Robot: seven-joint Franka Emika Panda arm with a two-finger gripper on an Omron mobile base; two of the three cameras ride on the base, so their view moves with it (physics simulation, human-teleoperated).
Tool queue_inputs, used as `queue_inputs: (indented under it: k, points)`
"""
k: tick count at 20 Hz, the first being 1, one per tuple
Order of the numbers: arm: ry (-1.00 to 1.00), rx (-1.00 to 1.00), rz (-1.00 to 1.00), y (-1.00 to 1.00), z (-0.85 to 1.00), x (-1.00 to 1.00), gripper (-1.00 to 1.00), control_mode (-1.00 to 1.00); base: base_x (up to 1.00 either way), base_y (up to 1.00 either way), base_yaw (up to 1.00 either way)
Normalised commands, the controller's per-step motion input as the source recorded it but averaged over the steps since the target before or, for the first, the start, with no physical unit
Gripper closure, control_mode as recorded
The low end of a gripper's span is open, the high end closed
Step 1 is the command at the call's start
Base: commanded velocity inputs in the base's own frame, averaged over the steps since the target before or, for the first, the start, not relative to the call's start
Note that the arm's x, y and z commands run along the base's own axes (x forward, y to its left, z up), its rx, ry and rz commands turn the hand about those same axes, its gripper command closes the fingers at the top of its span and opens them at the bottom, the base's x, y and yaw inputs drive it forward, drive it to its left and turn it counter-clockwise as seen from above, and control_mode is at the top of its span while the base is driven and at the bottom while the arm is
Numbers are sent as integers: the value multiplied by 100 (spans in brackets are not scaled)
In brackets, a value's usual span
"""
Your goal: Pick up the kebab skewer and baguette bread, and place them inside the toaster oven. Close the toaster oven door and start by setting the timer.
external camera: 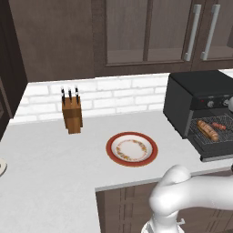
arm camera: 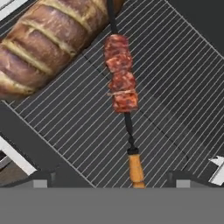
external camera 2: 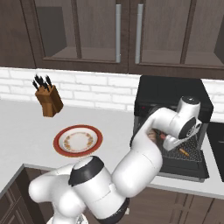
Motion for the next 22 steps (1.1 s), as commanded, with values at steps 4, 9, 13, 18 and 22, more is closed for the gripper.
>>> queue_inputs:
  k: [4, 9, 13, 18, 22]
  points:
    - [8, 4, -51, 17, -11, -56, -100, -100, 0, 0, 0]
    - [6, 4, -47, 22, -31, -42, -100, -100, 0, 0, 0]
    - [0, 7, -32, 0, -39, -41, -100, -100, 0, 0, 0]
    - [0, 0, -28, 0, -37, 3, -100, -100, 0, 0, 0]
    - [0, 0, -24, 0, -35, 11, -100, -100, 0, 0, 0]
